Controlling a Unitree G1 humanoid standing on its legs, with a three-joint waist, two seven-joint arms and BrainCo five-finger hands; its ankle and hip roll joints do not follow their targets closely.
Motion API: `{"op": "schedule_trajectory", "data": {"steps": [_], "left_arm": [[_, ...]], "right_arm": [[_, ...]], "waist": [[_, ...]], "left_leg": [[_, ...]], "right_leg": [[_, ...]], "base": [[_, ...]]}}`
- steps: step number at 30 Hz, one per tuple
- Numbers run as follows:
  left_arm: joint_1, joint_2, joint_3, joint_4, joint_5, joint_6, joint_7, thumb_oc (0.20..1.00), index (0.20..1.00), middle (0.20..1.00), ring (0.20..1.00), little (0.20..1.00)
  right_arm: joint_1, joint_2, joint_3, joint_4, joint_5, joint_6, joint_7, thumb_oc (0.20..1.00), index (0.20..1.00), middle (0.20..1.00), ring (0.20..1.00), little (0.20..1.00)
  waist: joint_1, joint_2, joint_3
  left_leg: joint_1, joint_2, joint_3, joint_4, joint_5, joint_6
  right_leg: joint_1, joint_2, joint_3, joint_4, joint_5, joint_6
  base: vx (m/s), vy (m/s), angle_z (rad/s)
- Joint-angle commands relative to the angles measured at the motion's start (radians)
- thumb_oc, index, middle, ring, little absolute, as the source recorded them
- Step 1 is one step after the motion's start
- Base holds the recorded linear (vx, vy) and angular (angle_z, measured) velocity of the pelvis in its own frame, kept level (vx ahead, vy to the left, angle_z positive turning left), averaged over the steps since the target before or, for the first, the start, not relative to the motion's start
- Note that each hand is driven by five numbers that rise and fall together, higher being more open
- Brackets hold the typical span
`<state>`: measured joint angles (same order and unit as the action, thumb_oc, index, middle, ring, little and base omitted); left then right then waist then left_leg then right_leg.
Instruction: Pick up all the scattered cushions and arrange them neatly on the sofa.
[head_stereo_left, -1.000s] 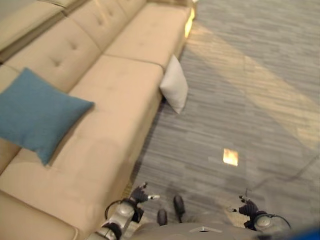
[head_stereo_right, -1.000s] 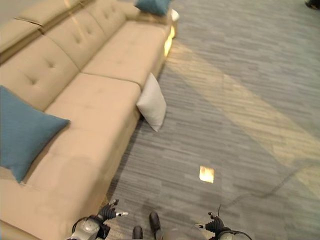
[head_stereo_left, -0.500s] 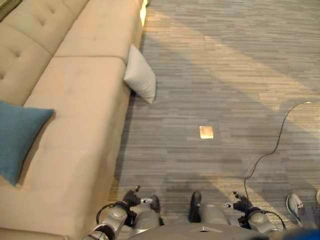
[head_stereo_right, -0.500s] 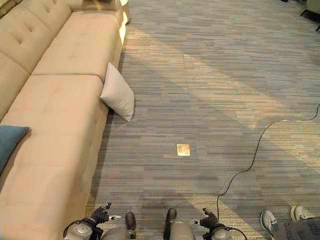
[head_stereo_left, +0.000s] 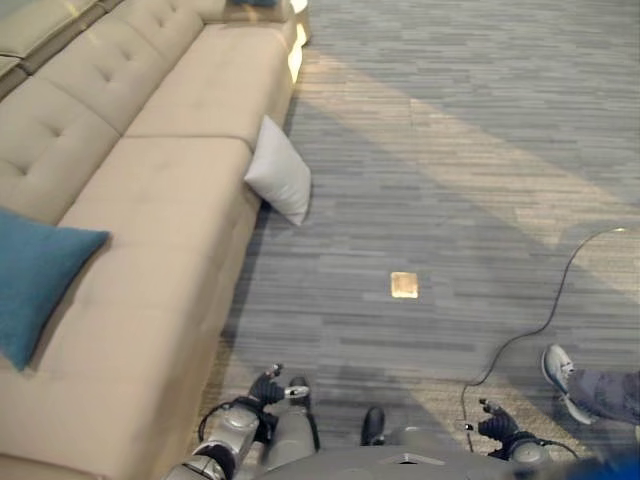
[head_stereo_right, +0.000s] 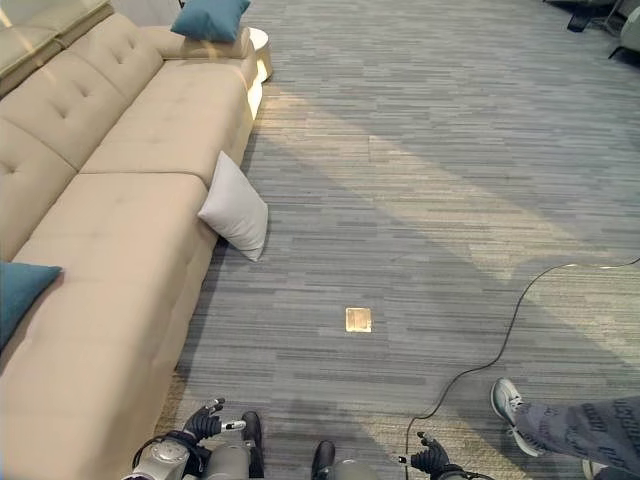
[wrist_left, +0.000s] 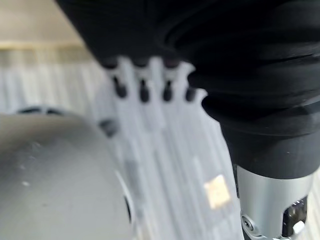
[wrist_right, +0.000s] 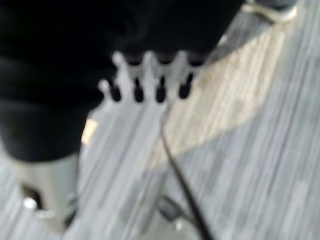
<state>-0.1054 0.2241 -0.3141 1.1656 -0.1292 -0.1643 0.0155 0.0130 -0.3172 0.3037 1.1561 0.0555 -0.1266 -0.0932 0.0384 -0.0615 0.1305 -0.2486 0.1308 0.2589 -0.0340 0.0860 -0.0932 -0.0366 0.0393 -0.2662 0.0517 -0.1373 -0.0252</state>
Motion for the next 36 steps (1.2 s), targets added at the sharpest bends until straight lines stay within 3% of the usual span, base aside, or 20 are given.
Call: {"op": "schedule_trajectory", "data": {"steps": [1, 4, 5, 9, 10, 12, 14, 15, 16, 17, 18, 22, 23, 24, 25, 27, 30, 33, 35, 36], "left_arm": [[0.006, 0.0, 0.019, -0.008, 0.005, -0.016, 0.016, 1.0, 1.0, 1.0, 1.0, 1.0], [0.022, 0.003, 0.025, -0.006, 0.012, -0.016, 0.013, 1.0, 1.0, 1.0, 1.0, 1.0], [0.025, 0.006, 0.022, -0.011, 0.011, -0.014, 0.009, 1.0, 1.0, 1.0, 1.0, 1.0], [0.022, 0.011, 0.026, -0.023, 0.005, -0.015, 0.013, 1.0, 1.0, 1.0, 1.0, 1.0], [0.014, 0.022, 0.032, -0.028, -0.003, -0.014, 0.022, 1.0, 1.0, 1.0, 1.0, 1.0], [0.008, 0.027, 0.036, -0.036, -0.013, -0.016, 0.029, 1.0, 1.0, 1.0, 1.0, 1.0], [0.004, 0.027, 0.036, -0.04, -0.017, -0.018, 0.031, 1.0, 1.0, 1.0, 1.0, 1.0], [-0.001, 0.024, 0.032, -0.038, -0.019, -0.023, 0.032, 1.0, 1.0, 1.0, 1.0, 1.0], [-0.008, 0.018, 0.029, -0.029, -0.018, -0.023, 0.032, 1.0, 1.0, 1.0, 1.0, 1.0], [-0.026, 0.015, 0.035, -0.013, -0.017, -0.024, 0.033, 1.0, 1.0, 1.0, 1.0, 1.0], [-0.031, 0.014, 0.038, -0.007, -0.012, -0.024, 0.033, 1.0, 1.0, 1.0, 1.0, 1.0], [-0.016, 0.005, 0.034, -0.001, 0.008, -0.031, 0.029, 1.0, 1.0, 1.0, 1.0, 1.0], [-0.007, -0.006, 0.023, 0.003, 0.011, -0.033, 0.025, 1.0, 1.0, 1.0, 1.0, 1.0], [-0.008, -0.005, 0.023, 0.003, 0.011, -0.033, 0.025, 1.0, 1.0, 1.0, 1.0, 1.0], [-0.006, -0.009, 0.003, -0.02, 0.002, -0.033, 0.021, 1.0, 1.0, 1.0, 1.0, 1.0], [-0.012, -0.008, -0.009, -0.036, -0.008, -0.031, 0.022, 1.0, 1.0, 1.0, 1.0, 1.0], [-0.019, -0.006, -0.011, -0.036, -0.022, -0.029, 0.027, 1.0, 1.0, 1.0, 1.0, 1.0], [-0.018, 0.0, 0.003, -0.028, -0.025, -0.032, 0.027, 1.0, 1.0, 1.0, 1.0, 1.0], [-0.004, 0.003, 0.012, -0.03, -0.025, -0.032, 0.028, 1.0, 1.0, 1.0, 1.0, 1.0], [-0.004, 0.003, 0.012, -0.031, -0.025, -0.032, 0.028, 1.0, 1.0, 1.0, 1.0, 1.0]], "right_arm": [[-0.01, -0.034, 0.012, -0.042, 0.014, -0.025, -0.009, 1.0, 1.0, 1.0, 1.0, 1.0], [-0.008, -0.021, 0.028, -0.054, -0.01, -0.026, 0.0, 1.0, 1.0, 1.0, 1.0, 1.0], [-0.017, -0.01, 0.037, -0.059, -0.028, -0.023, 0.003, 1.0, 1.0, 1.0, 1.0, 1.0], [-0.036, -0.009, 0.042, -0.072, -0.039, -0.023, 0.006, 1.0, 1.0, 1.0, 1.0, 1.0], [-0.052, -0.002, 0.052, -0.087, -0.041, -0.022, 0.005, 1.0, 1.0, 1.0, 1.0, 1.0], [-0.058, 0.002, 0.065, -0.102, -0.039, -0.027, 0.005, 1.0, 1.0, 1.0, 1.0, 1.0], [-0.063, -0.002, 0.066, -0.107, -0.037, -0.028, 0.006, 1.0, 1.0, 1.0, 1.0, 1.0], [-0.068, -0.01, 0.071, -0.125, -0.036, -0.028, 0.004, 1.0, 1.0, 1.0, 1.0, 1.0], [-0.069, -0.018, 0.071, -0.143, -0.031, -0.03, 0.001, 1.0, 1.0, 1.0, 1.0, 1.0], [-0.071, -0.023, 0.067, -0.155, -0.027, -0.028, 0.002, 1.0, 1.0, 1.0, 1.0, 1.0], [-0.07, -0.023, 0.063, -0.161, -0.029, -0.027, 0.004, 1.0, 1.0, 1.0, 1.0, 1.0], [-0.043, -0.039, 0.058, -0.197, -0.044, -0.028, 0.014, 1.0, 1.0, 1.0, 1.0, 1.0], [-0.025, -0.057, 0.049, -0.2, -0.043, -0.033, 0.022, 1.0, 1.0, 1.0, 1.0, 1.0], [-0.026, -0.056, 0.049, -0.2, -0.043, -0.033, 0.022, 1.0, 1.0, 1.0, 1.0, 1.0], [-0.015, -0.069, 0.042, -0.204, -0.038, -0.034, 0.017, 1.0, 1.0, 1.0, 1.0, 1.0], [-0.011, -0.084, 0.042, -0.217, -0.023, -0.042, 0.007, 1.0, 1.0, 1.0, 1.0, 1.0], [-0.008, -0.088, 0.038, -0.226, -0.004, -0.038, 0.003, 1.0, 1.0, 1.0, 1.0, 1.0], [0.012, -0.097, 0.038, -0.263, 0.003, -0.049, 0.002, 1.0, 1.0, 1.0, 1.0, 1.0], [0.01, -0.099, 0.041, -0.27, -0.001, -0.053, 0.0, 1.0, 1.0, 1.0, 1.0, 1.0], [0.01, -0.099, 0.041, -0.27, -0.001, -0.053, 0.0, 1.0, 1.0, 1.0, 1.0, 1.0]], "waist": [[0.015, -0.013, 0.007], [0.033, -0.032, -0.017], [0.042, -0.045, -0.016], [0.036, -0.051, -0.002], [0.034, -0.044, 0.008], [0.019, -0.03, 0.024], [0.013, -0.021, 0.031], [0.0, -0.013, 0.043], [-0.022, -0.017, 0.054], [-0.042, -0.025, 0.061], [-0.053, -0.023, 0.063], [-0.08, -0.024, 0.053], [-0.095, -0.017, 0.045], [-0.096, -0.02, 0.043], [-0.09, -0.032, 0.056], [-0.081, -0.043, 0.073], [-0.068, -0.053, 0.081], [-0.05, -0.05, 0.064], [-0.029, -0.028, 0.049], [-0.028, -0.031, 0.051]], "left_leg": [[-0.033, -0.033, -0.017, 0.07, 0.008, 0.043], [-0.042, -0.059, -0.031, 0.103, 0.0, 0.062], [-0.032, -0.082, -0.022, 0.12, -0.026, 0.087], [0.001, -0.115, -0.008, 0.128, -0.066, 0.125], [0.032, -0.124, -0.001, 0.123, -0.087, 0.144], [0.086, -0.132, -0.017, 0.107, -0.106, 0.149], [0.103, -0.134, -0.028, 0.102, -0.111, 0.147], [0.137, -0.147, -0.049, 0.09, -0.129, 0.143], [0.168, -0.171, -0.077, 0.085, -0.155, 0.138], [0.198, -0.19, -0.108, 0.07, -0.173, 0.131], [0.216, -0.192, -0.122, 0.063, -0.183, 0.125], [0.278, -0.223, -0.166, 0.095, -0.26, 0.125], [0.28, -0.213, -0.169, 0.202, -0.281, 0.087], [0.276, -0.216, -0.17, 0.202, -0.278, 0.088], [0.164, -0.153, -0.126, 0.465, -0.199, 0.037], [0.075, -0.109, -0.127, 0.632, -0.134, 0.019], [-0.001, -0.117, -0.135, 0.654, -0.128, 0.029], [-0.059, -0.12, -0.086, 0.408, -0.145, 0.062], [-0.062, -0.099, -0.111, 0.2, -0.049, 0.054], [-0.051, -0.102, -0.109, 0.187, -0.043, 0.054]], "right_leg": [[0.093, -0.045, 0.07, -0.018, -0.004, 0.094], [0.129, -0.066, 0.087, 0.011, -0.039, 0.108], [0.104, -0.097, 0.093, 0.118, -0.035, 0.133], [0.004, -0.156, 0.096, 0.309, 0.07, 0.191], [-0.057, -0.184, 0.087, 0.417, 0.14, 0.198], [-0.128, -0.169, 0.098, 0.456, 0.134, 0.179], [-0.156, -0.149, 0.105, 0.441, 0.118, 0.17], [-0.188, -0.124, 0.104, 0.355, 0.082, 0.152], [-0.237, -0.121, 0.11, 0.192, 0.119, 0.148], [-0.285, -0.128, 0.138, 0.052, 0.179, 0.168], [-0.294, -0.129, 0.143, 0.011, 0.194, 0.177], [-0.284, -0.127, 0.19, 0.007, 0.227, 0.177], [-0.24, -0.114, 0.215, 0.024, 0.217, 0.161], [-0.243, -0.117, 0.215, 0.024, 0.219, 0.161], [-0.199, -0.123, 0.202, 0.033, 0.201, 0.126], [-0.146, -0.106, 0.188, 0.022, 0.164, 0.085], [-0.109, -0.099, 0.179, 0.011, 0.14, 0.067], [-0.05, -0.069, 0.177, -0.02, 0.098, 0.073], [-0.021, -0.031, 0.18, -0.025, 0.07, 0.078], [-0.017, -0.034, 0.181, -0.025, 0.069, 0.078]], "base": [[0.35, 0.075, -0.3], [0.39, 0.14, -0.24], [0.43, 0.239, -0.32], [0.2, 0.16, -0.34], [0.3, 0.193, -0.15], [0.28, 0.123, 0.19], [0.22, 0.025, 0.5], [0.4, -0.079, 0.66], [0.63, -0.174, 0.59], [0.56, -0.21, 0.32], [0.56, -0.193, 0.74], [0.39, -0.146, 0.74], [0.26, -0.163, 0.57], [0.36, -0.377, 0.86], [0.16, -0.316, 0.99], [0.18, -0.32, 1.0], [0.21, -0.212, 0.02], [0.34, -0.08, 0.29], [0.31, 0.016, -0.01], [0.41, 0.02, -0.42]]}}
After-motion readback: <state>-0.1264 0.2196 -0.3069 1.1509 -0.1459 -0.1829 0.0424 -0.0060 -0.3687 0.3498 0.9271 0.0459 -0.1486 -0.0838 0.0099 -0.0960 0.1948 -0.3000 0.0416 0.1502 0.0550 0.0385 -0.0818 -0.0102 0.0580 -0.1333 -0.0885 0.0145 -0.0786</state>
